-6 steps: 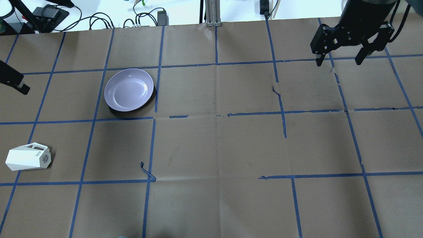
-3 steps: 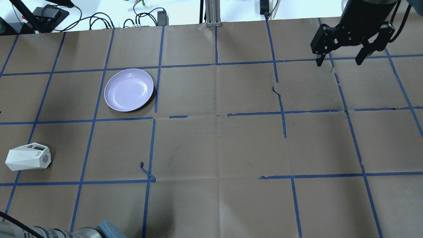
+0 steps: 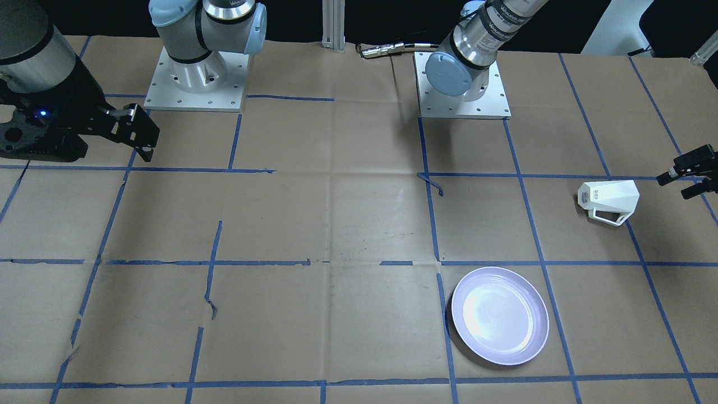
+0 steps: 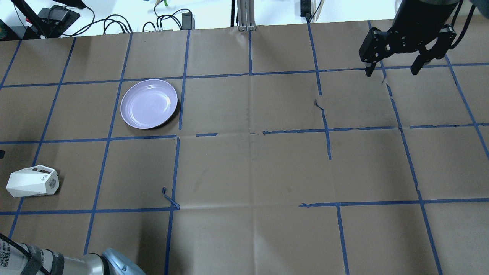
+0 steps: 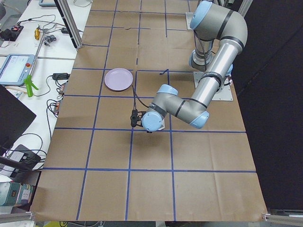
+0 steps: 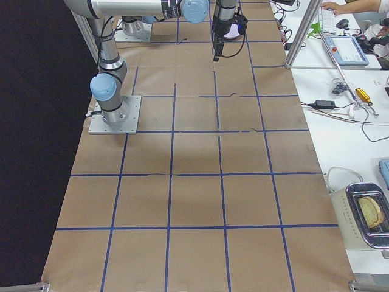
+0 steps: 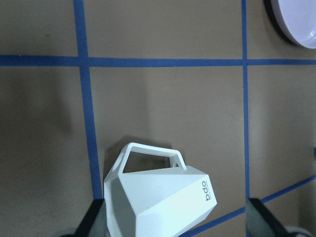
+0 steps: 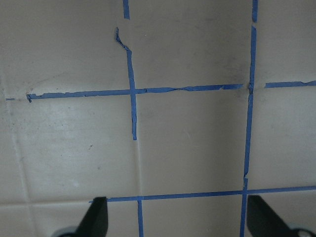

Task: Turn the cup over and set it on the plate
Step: 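Close the left gripper on the white cup's body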

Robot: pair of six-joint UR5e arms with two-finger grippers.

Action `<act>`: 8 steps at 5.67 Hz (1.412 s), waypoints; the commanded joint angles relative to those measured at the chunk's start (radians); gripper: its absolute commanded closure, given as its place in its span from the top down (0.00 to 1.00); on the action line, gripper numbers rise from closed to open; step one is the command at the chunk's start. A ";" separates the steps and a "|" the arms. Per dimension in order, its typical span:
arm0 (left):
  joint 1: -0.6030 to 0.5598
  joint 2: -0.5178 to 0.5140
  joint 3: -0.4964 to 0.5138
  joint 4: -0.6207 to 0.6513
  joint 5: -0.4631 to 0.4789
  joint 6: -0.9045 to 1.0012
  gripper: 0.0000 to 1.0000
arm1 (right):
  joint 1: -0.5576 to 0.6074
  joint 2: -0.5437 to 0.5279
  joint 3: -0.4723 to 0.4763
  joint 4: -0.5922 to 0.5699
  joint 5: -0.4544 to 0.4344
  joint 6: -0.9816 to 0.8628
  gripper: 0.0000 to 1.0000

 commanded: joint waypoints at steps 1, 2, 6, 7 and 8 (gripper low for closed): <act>0.034 -0.090 -0.010 -0.062 -0.007 0.062 0.99 | 0.000 0.000 0.000 0.000 0.000 0.000 1.00; 0.042 -0.108 -0.010 -0.093 -0.006 0.062 0.99 | 0.000 0.000 0.000 0.000 0.000 0.000 1.00; 0.029 -0.071 0.011 -0.205 -0.002 0.052 0.02 | 0.000 0.000 0.000 0.000 0.000 0.000 1.00; 0.022 -0.033 0.017 -0.228 -0.005 0.044 0.00 | 0.000 0.000 0.000 0.000 0.000 0.000 1.00; -0.020 0.030 0.020 -0.241 -0.012 0.006 0.00 | 0.000 0.000 0.000 0.000 0.000 0.000 1.00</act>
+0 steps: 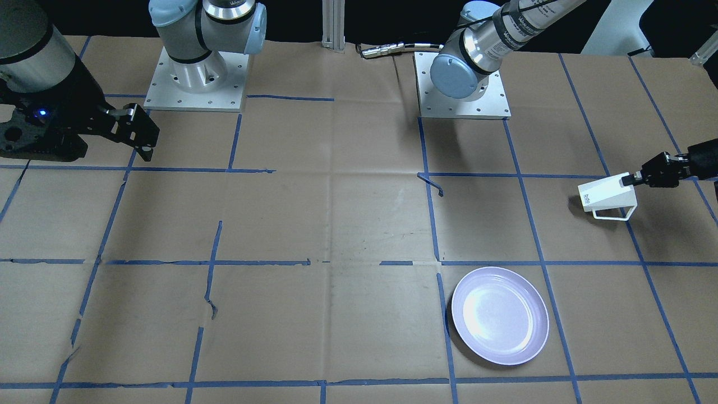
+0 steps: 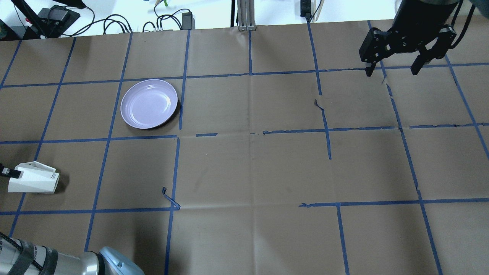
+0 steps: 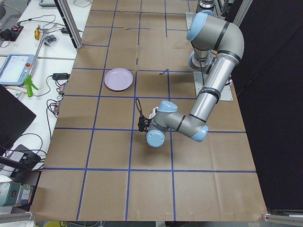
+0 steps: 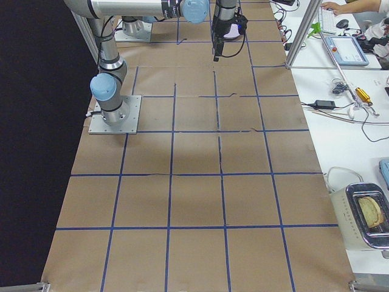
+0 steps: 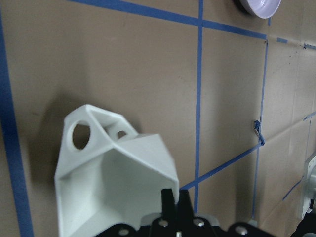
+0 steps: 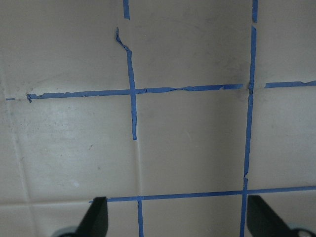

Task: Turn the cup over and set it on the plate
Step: 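Lift the cup with the left gripper and carry it toward the lavender plate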

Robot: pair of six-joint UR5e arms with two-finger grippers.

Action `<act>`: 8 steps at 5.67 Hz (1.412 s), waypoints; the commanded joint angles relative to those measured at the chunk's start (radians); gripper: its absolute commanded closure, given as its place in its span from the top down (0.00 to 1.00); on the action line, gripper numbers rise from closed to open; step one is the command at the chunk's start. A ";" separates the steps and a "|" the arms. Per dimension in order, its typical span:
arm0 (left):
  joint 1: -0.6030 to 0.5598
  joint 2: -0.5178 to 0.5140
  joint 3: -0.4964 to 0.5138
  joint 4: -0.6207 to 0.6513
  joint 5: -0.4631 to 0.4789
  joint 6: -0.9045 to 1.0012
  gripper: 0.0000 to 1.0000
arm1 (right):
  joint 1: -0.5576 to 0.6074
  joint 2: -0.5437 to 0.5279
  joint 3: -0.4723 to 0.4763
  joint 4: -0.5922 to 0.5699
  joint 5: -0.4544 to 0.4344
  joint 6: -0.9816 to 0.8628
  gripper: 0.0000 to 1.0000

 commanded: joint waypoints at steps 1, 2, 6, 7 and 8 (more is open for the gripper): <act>-0.093 0.126 0.004 -0.015 -0.005 -0.066 0.00 | 0.000 0.000 0.000 0.000 0.000 0.000 1.00; -0.173 0.202 0.004 -0.010 -0.003 -0.108 0.00 | 0.000 0.000 0.000 0.000 0.000 0.000 1.00; -0.642 0.372 -0.046 0.288 0.147 -0.546 0.00 | 0.000 0.000 0.000 0.000 0.000 0.000 1.00; -0.728 0.358 -0.048 0.380 0.162 -0.548 0.00 | 0.000 0.000 0.000 0.000 0.000 0.000 1.00; -0.787 0.299 -0.049 0.483 0.163 -0.586 0.00 | 0.000 0.000 0.000 0.000 0.000 0.000 1.00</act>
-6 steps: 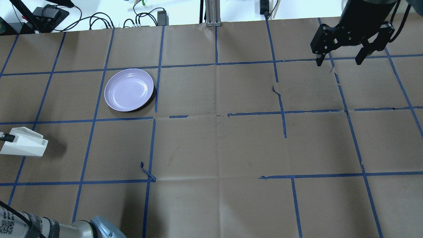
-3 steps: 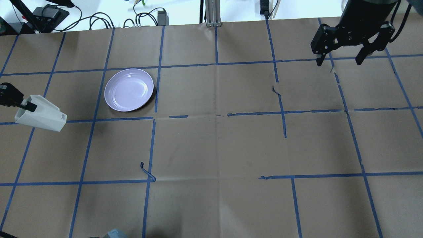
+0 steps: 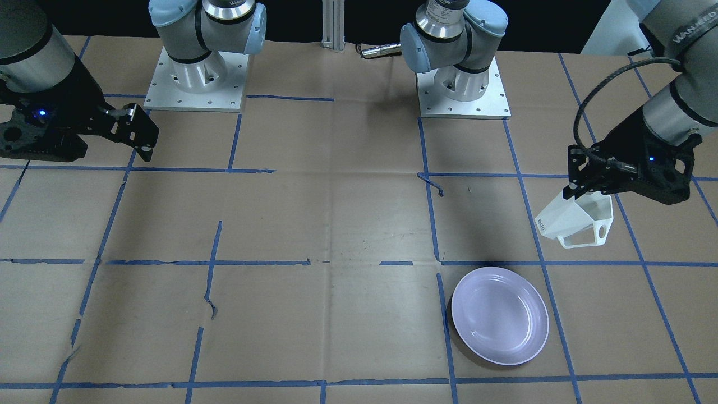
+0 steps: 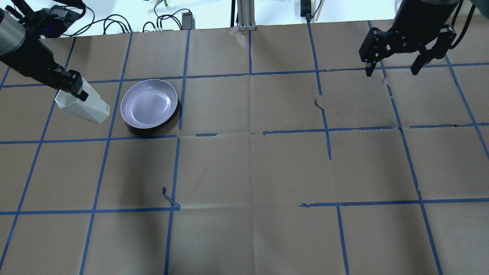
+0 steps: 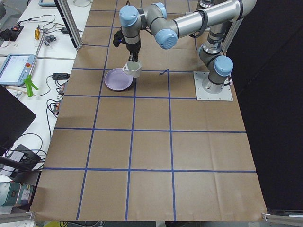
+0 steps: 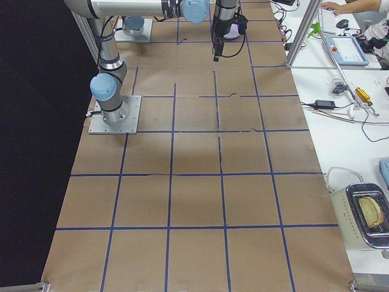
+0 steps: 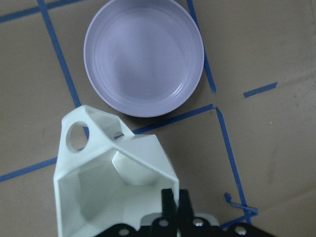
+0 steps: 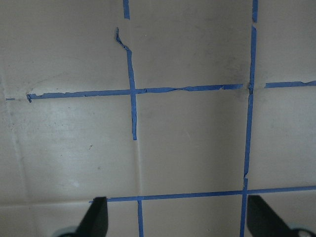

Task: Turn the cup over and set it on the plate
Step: 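Rotate the cup upright and lower it onto the lavender plate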

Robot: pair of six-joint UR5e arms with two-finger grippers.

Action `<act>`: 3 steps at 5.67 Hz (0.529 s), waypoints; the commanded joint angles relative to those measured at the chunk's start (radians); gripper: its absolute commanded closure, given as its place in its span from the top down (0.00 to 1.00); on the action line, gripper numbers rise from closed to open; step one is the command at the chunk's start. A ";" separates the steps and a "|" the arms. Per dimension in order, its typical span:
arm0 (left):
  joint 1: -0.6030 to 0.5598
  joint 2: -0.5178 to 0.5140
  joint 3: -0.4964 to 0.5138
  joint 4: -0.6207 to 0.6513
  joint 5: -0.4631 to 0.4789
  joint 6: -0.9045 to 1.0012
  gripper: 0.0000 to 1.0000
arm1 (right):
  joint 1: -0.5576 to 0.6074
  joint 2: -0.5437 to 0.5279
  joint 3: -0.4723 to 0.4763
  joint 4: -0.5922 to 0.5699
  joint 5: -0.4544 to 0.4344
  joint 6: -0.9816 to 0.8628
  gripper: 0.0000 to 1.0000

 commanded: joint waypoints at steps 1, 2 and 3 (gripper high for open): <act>-0.125 -0.113 -0.018 0.217 0.034 -0.034 0.00 | 0.000 0.000 0.000 0.000 0.000 0.000 1.00; -0.162 -0.163 -0.032 0.289 0.101 -0.036 0.00 | 0.000 0.000 0.000 0.000 0.000 0.000 1.00; -0.187 -0.193 -0.035 0.306 0.108 -0.036 0.00 | 0.000 0.000 0.000 0.000 0.000 0.000 1.00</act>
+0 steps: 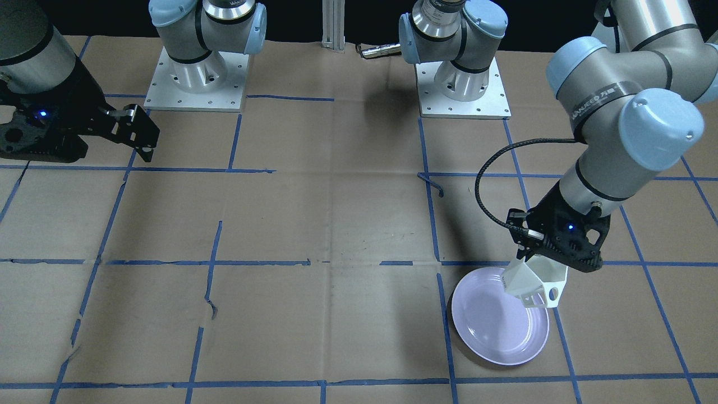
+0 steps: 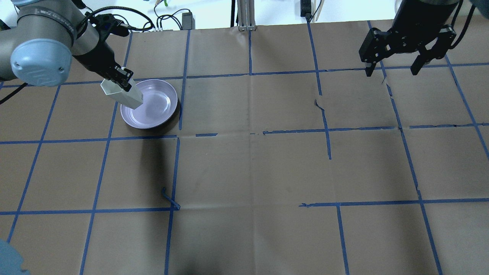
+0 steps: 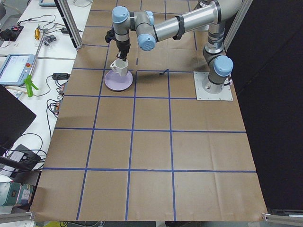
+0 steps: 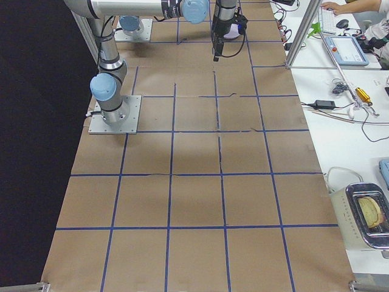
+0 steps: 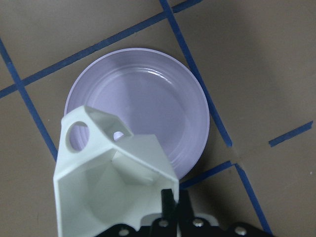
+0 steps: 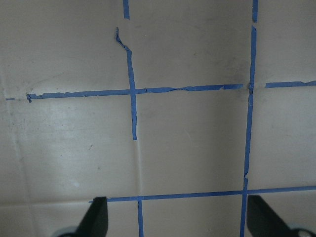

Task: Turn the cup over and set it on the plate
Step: 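Rotate the cup upright and lower it onto the lavender plate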

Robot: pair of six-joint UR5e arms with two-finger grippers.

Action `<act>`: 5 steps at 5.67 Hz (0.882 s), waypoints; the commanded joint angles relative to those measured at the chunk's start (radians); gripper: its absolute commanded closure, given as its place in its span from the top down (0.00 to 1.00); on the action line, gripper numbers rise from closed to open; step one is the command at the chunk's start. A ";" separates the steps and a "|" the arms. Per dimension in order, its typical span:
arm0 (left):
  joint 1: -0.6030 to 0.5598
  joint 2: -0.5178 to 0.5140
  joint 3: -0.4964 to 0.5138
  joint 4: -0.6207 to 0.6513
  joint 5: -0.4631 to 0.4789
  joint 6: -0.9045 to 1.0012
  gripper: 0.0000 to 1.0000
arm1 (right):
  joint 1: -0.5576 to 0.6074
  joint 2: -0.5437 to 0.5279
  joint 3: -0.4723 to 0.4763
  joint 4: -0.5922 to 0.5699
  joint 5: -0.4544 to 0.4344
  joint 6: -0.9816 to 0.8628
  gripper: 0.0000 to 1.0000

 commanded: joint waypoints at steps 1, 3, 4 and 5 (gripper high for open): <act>-0.028 -0.054 -0.009 0.037 0.020 0.000 0.00 | 0.000 0.000 0.000 0.000 0.000 0.000 1.00; -0.031 -0.095 -0.017 0.068 0.023 0.002 0.02 | 0.000 0.000 0.000 0.000 0.000 0.000 1.00; -0.031 -0.107 -0.038 0.077 0.021 -0.001 0.03 | 0.000 0.000 0.000 0.000 0.000 0.000 1.00; -0.031 -0.121 -0.040 0.089 0.023 -0.001 0.08 | 0.000 0.000 0.000 0.000 0.000 0.000 1.00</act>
